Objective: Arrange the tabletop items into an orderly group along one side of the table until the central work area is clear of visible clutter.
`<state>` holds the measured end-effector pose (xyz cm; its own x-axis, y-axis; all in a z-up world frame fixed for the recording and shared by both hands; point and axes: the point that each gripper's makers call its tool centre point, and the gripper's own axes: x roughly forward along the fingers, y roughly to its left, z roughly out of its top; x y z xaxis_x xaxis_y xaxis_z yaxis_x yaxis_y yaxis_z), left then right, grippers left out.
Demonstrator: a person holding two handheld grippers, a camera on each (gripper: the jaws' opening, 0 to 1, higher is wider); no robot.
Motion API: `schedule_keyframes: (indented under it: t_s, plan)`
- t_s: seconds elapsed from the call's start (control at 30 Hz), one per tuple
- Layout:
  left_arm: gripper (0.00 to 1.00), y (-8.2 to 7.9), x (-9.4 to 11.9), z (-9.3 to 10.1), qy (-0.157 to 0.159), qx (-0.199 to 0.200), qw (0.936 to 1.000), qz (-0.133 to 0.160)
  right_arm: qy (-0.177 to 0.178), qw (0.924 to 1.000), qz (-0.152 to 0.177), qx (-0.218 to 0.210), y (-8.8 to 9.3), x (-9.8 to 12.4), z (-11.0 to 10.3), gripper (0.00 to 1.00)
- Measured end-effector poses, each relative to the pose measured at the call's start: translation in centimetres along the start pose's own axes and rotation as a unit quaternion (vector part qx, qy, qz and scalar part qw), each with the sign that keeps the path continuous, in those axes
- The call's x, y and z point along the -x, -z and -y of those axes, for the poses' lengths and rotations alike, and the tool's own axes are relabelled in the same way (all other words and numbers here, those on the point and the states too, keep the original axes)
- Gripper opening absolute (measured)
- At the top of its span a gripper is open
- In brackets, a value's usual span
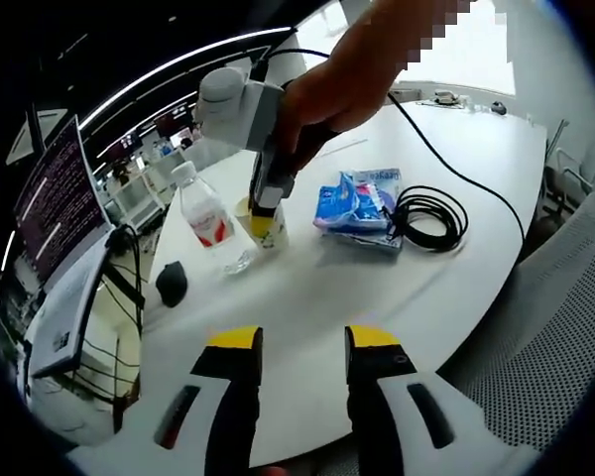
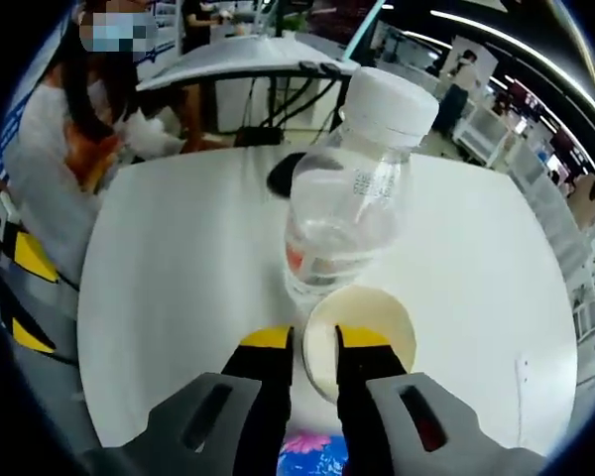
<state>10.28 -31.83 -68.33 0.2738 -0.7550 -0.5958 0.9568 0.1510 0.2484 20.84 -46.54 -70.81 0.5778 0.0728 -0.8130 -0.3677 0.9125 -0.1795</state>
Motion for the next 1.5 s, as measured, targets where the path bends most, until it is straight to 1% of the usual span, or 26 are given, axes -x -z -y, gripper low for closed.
schedule_keyframes:
  t_s: [0.03, 0.27, 0.5, 0.7, 0.73, 0.83, 0.87, 0.97, 1.07, 1.17, 1.3, 1.5]
  plan:
    - [0.32, 0.0, 0.0, 0.0, 0.000, 0.000, 1.0000, 0.000, 0.006, 1.0000, 0.005, -0.003, -0.1, 0.3, 0.2, 0.16]
    - [0.32, 0.0, 0.0, 0.1, 0.004, -0.001, 1.0000, -0.002, 0.008, 0.9996, 0.028, -0.003, -0.6, 1.5, 0.2, 0.20]
    - [0.32, 0.1, -0.1, 0.3, 0.009, 0.002, 1.0000, -0.003, 0.013, 0.9988, 0.046, -0.014, -0.2, 2.3, 0.4, 0.24]
    - [0.32, 0.2, -0.1, 0.4, 0.011, 0.005, 0.9999, -0.005, 0.023, 0.9977, 0.059, -0.022, 0.5, 3.1, 0.7, 0.24]
    - [0.32, 0.2, -0.1, 0.4, 0.012, 0.005, 0.9999, -0.005, 0.027, 0.9970, 0.065, -0.030, 0.6, 3.5, 0.8, 0.24]
    - [0.32, 0.2, -0.1, 0.4, 0.013, 0.006, 0.9999, -0.006, 0.043, 0.9914, 0.106, -0.062, -0.3, 4.7, 1.4, 0.23]
    - [0.32, 0.2, -0.2, 0.4, 0.013, 0.006, 0.9999, -0.006, 0.042, 0.9908, 0.108, -0.070, -0.1, 5.1, 1.3, 0.23]
    - [0.32, 0.2, -0.2, 0.5, 0.014, 0.006, 0.9999, -0.007, 0.048, 0.9906, 0.108, -0.070, 0.4, 5.7, 1.2, 0.24]
    - [0.32, 0.3, -0.2, 0.6, 0.015, 0.007, 0.9998, -0.008, 0.049, 0.9899, 0.108, -0.077, 1.2, 6.1, 0.9, 0.25]
    - [0.32, 0.3, -0.3, 0.6, 0.017, 0.008, 0.9998, -0.008, 0.055, 0.9875, 0.109, -0.100, 2.5, 6.6, 0.6, 0.25]
    - [0.32, 0.4, -0.3, 0.7, 0.019, 0.010, 0.9997, -0.010, 0.060, 0.9854, 0.107, -0.119, 3.9, 7.0, 0.1, 0.25]
    - [0.32, 0.4, -0.3, 0.7, 0.022, 0.013, 0.9996, -0.012, 0.067, 0.9820, 0.100, -0.146, 6.5, 7.8, -0.9, 0.26]
